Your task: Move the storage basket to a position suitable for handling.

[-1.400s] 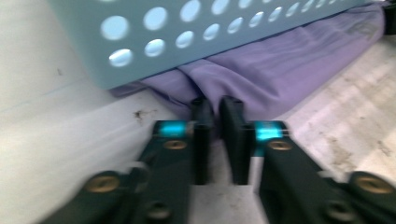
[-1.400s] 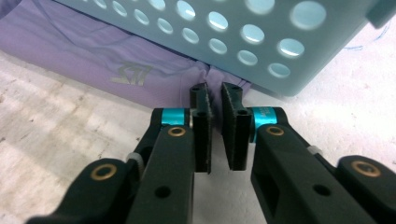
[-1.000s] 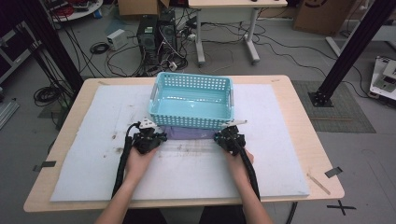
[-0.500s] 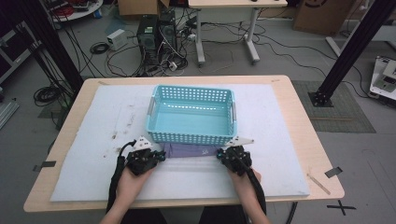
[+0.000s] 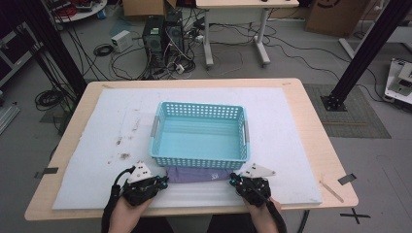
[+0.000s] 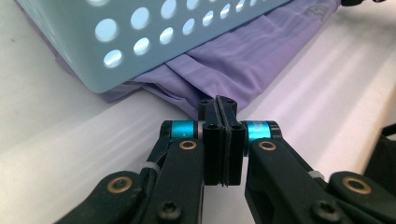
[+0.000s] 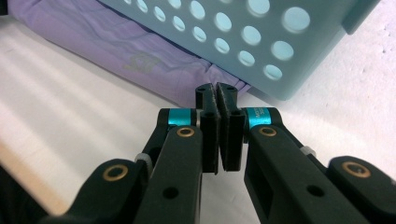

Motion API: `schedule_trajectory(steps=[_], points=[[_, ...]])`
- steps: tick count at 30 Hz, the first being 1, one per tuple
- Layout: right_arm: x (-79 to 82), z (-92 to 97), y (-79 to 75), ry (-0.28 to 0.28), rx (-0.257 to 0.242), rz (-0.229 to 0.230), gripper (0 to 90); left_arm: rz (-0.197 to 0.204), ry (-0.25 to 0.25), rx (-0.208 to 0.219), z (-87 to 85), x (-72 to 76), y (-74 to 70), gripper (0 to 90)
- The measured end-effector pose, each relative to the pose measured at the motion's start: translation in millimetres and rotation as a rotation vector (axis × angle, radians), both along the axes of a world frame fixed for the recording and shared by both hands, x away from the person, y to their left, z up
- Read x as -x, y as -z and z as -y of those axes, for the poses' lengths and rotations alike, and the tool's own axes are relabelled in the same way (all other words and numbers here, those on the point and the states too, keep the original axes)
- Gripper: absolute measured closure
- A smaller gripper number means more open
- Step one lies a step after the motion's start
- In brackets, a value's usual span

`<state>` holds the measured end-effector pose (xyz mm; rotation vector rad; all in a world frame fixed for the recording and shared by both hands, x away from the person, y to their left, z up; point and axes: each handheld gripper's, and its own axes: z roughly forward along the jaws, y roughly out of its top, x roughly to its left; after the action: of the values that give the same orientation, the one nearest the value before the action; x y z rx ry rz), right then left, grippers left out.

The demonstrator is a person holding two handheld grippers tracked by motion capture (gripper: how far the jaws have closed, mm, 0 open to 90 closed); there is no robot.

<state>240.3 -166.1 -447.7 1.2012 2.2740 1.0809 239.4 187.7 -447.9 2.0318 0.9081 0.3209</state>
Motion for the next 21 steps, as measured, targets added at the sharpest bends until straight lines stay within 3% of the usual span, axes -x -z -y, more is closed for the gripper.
schedule_trajectory(steps=[11,13,14,15,18,19,21], points=[[28.7,10.6,2.8,-0.013,-0.001,0.024,90.0,-0.02,0.022,0.007,-8.7,24.4,7.0,89.6],[32.3,12.6,4.0,-0.009,-0.007,0.04,90.0,0.009,0.005,0.02,-9.6,26.2,7.5,88.2],[32.3,12.6,4.0,-0.009,-0.007,0.04,90.0,0.009,0.005,0.02,-9.6,26.2,7.5,78.8],[30.8,13.6,3.5,0.014,-0.02,0.049,76.4,0.019,-0.03,0.025,-9.7,22.6,6.4,65.7],[24.6,12.5,4.5,0.023,-0.042,0.039,72.6,0.013,-0.04,0.048,-8.4,15.8,6.6,54.1],[23.4,10.9,4.8,0.023,-0.043,0.039,65.2,0.013,-0.04,0.048,-8.4,15.8,6.6,49.6],[21.3,10.0,5.1,0.029,-0.05,0.048,59.9,0.021,-0.031,0.064,-8.6,12.4,4.4,45.8]])
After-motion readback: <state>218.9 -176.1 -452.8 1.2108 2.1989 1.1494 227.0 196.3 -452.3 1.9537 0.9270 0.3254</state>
